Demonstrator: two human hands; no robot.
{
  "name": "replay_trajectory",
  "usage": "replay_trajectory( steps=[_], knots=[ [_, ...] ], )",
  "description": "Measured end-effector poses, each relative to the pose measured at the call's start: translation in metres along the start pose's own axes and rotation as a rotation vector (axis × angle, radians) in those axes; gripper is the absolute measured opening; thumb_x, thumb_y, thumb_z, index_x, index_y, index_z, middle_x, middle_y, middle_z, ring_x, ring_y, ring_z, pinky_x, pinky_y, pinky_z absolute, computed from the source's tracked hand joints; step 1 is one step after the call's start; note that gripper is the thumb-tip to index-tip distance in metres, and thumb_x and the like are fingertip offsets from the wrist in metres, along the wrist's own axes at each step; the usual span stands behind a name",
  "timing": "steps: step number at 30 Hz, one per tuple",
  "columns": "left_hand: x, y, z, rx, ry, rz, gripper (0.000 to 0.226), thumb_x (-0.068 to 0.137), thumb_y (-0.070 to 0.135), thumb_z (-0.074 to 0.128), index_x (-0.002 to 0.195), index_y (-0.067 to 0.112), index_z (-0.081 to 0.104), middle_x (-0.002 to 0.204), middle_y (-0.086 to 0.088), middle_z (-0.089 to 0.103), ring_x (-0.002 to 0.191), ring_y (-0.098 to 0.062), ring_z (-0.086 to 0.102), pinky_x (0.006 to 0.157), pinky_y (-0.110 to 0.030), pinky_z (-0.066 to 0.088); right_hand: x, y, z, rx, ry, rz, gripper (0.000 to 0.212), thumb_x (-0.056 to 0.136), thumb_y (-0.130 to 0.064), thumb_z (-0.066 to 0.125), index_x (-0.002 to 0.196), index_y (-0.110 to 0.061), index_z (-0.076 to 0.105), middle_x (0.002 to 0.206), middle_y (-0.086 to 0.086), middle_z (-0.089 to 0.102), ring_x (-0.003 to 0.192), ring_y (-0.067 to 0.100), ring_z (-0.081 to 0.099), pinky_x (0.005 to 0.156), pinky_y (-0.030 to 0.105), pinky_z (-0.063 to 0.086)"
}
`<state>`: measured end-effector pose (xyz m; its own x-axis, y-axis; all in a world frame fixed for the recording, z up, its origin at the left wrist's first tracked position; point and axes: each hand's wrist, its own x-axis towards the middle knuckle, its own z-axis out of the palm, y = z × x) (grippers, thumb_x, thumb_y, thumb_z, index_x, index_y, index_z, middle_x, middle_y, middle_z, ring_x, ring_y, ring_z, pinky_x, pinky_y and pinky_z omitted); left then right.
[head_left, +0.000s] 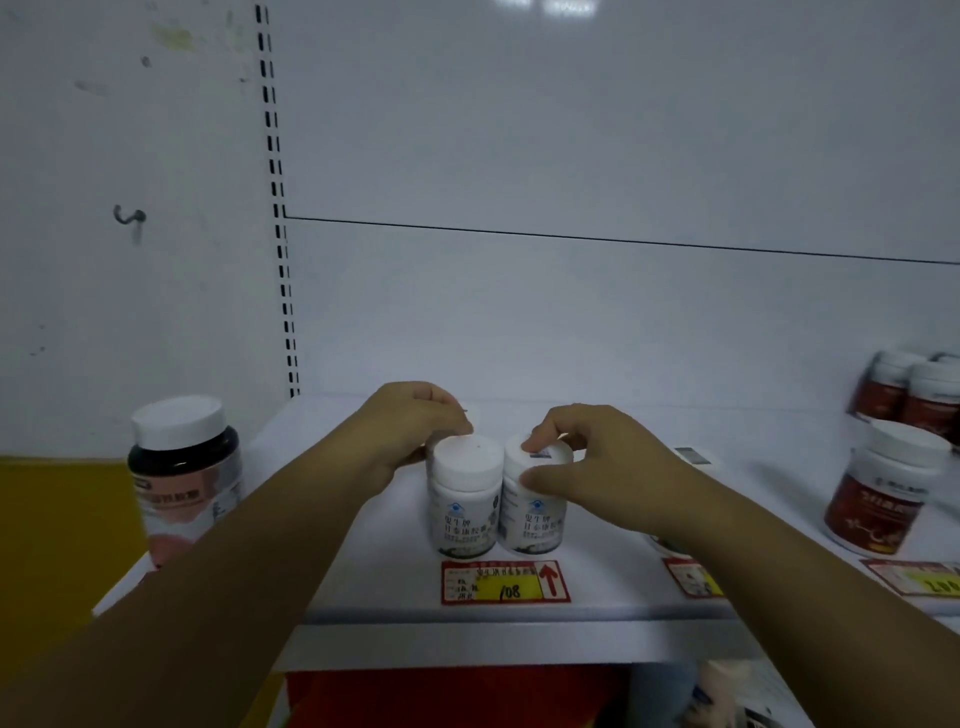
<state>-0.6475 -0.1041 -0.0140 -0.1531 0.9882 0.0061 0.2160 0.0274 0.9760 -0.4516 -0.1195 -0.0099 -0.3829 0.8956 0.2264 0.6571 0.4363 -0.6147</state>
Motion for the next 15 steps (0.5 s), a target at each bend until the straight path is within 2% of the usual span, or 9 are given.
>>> replay_trajectory(
  steps=[4, 7, 9, 12, 15],
  knots=[
    [-0.001, 0.002, 0.002, 0.057, -0.009, -0.021, 0.004, 0.08, 0.008, 0.067, 0.08, 0.011, 0.065, 0.092, -0.006, 0.065, 0.087, -0.019, 0.056, 0.07, -0.028, 0.047, -0.004, -0.001, 0.001, -0.056, 0.01, -0.026, 0.015, 0.08, -0.031, 0.068, 0.094, -0.03, 0.062, 0.116, -0.007, 0.061, 0.102, 0.012, 0.056, 0.089, 0.029, 0.05],
    [-0.007, 0.005, 0.003, 0.117, -0.002, -0.028, 0.006, 0.082, 0.015, 0.066, 0.087, 0.012, 0.067, 0.099, -0.006, 0.064, 0.096, -0.022, 0.056, 0.086, -0.036, 0.048, -0.01, -0.004, -0.003, -0.147, -0.015, -0.068, 0.027, 0.083, -0.034, 0.065, 0.11, -0.026, 0.061, 0.123, -0.005, 0.059, 0.105, 0.012, 0.054, 0.09, 0.025, 0.044],
    [-0.013, 0.012, 0.005, 0.162, 0.047, -0.018, 0.014, 0.085, 0.018, 0.063, 0.096, 0.012, 0.067, 0.107, -0.005, 0.062, 0.102, -0.022, 0.054, 0.092, -0.039, 0.046, -0.015, -0.005, -0.007, -0.172, -0.029, -0.116, 0.035, 0.083, -0.036, 0.065, 0.117, -0.025, 0.059, 0.133, -0.005, 0.054, 0.116, 0.013, 0.05, 0.093, 0.022, 0.037],
    [-0.026, 0.034, 0.015, 0.302, 0.15, 0.11, 0.021, 0.09, 0.024, 0.058, 0.108, 0.014, 0.062, 0.118, -0.003, 0.058, 0.104, -0.019, 0.051, 0.084, -0.033, 0.04, -0.023, 0.0, -0.025, -0.253, 0.006, -0.223, 0.049, 0.086, -0.038, 0.06, 0.133, -0.029, 0.048, 0.151, -0.005, 0.036, 0.138, 0.013, 0.031, 0.107, 0.025, 0.025],
    [-0.038, 0.065, 0.041, 0.511, 0.118, 0.251, 0.034, 0.092, 0.034, 0.053, 0.123, 0.019, 0.054, 0.132, -0.002, 0.051, 0.107, -0.017, 0.048, 0.08, -0.029, 0.038, -0.026, 0.014, -0.063, -0.533, 0.048, -0.265, 0.062, 0.09, -0.043, 0.052, 0.146, -0.026, 0.03, 0.158, 0.003, 0.023, 0.146, 0.019, 0.013, 0.117, 0.033, 0.013]
  ],
)
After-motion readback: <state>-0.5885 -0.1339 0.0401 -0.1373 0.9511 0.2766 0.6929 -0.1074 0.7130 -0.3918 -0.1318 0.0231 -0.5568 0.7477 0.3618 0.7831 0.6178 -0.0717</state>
